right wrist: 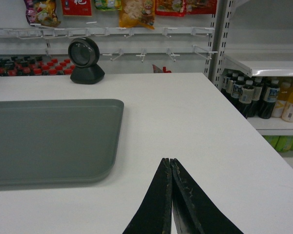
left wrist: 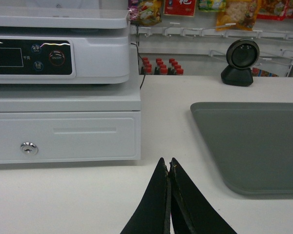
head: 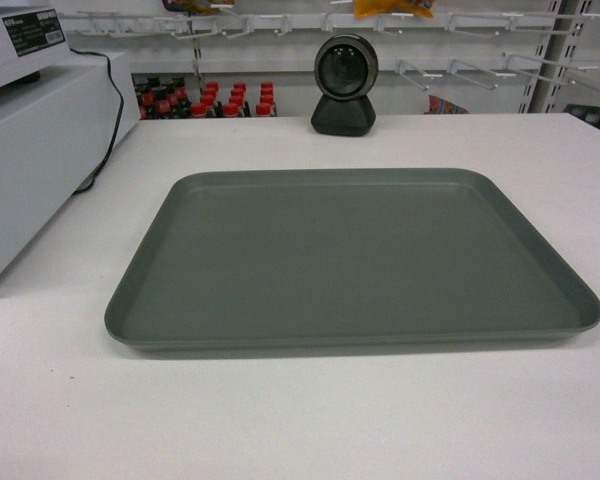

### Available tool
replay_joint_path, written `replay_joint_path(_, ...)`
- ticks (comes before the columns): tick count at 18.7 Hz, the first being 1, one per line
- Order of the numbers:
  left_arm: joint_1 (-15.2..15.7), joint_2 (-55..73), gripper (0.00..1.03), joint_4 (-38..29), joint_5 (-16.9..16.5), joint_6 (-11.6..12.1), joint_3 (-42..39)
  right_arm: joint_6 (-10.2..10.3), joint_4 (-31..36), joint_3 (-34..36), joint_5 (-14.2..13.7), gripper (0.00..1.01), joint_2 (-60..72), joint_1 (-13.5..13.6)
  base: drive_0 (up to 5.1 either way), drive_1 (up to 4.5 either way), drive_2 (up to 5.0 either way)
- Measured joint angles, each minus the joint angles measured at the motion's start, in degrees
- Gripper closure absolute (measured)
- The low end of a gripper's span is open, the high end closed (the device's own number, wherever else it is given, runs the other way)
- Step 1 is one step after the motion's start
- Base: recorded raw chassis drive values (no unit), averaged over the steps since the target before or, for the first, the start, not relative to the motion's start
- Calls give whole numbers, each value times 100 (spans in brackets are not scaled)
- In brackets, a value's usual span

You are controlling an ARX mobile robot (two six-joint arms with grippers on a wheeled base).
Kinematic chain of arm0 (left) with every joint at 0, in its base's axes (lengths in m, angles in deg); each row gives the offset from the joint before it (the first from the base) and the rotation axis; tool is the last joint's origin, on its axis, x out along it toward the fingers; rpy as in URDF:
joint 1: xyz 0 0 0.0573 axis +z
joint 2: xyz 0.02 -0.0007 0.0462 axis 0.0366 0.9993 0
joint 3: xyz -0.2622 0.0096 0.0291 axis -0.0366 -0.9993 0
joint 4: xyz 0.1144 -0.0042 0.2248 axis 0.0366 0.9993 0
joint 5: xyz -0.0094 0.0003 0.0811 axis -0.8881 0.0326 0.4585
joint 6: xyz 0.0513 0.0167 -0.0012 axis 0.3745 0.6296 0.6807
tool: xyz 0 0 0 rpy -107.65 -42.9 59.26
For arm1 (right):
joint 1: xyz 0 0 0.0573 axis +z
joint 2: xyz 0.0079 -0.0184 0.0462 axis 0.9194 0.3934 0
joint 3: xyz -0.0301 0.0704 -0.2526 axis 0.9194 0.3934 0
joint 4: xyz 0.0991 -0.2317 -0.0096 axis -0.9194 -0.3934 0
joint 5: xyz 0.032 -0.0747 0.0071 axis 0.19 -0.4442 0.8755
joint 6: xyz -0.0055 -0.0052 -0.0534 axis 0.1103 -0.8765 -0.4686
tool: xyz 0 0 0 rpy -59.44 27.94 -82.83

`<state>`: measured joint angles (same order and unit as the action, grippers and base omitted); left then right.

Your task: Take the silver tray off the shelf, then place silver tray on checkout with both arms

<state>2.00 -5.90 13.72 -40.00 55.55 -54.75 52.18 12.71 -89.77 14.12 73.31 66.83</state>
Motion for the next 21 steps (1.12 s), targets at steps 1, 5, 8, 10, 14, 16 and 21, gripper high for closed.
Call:
replay_joint_path(1,0,0,102,-2,0,0,0,-2,2,0,0,99,0,0,0,0,0)
replay_joint_path(5,0,0,78,-2,0,0,0,-2,0,0,0,68,0,0,0,0,0)
replay_joint_path(8,0,0,43,-2,0,0,0,-2,0,0,0,34,0,0,0,0,0)
replay_joint_path(10,-2,0,21,0,0,0,0,-2,2,0,0,12,0,0,0,0,0)
replay_joint_path(14,-2,0,5,-2,0,7,0,-2,0,0,0,3,0,0,0,0,0)
replay_joint_path(16,0,0,5,-2,0,7,0,-2,0,0,0,3,0,0,0,0,0)
replay_joint_path(21,-2,0,5,11,0,4,0,-2,-11,0,0,3,4,0,0,0,0)
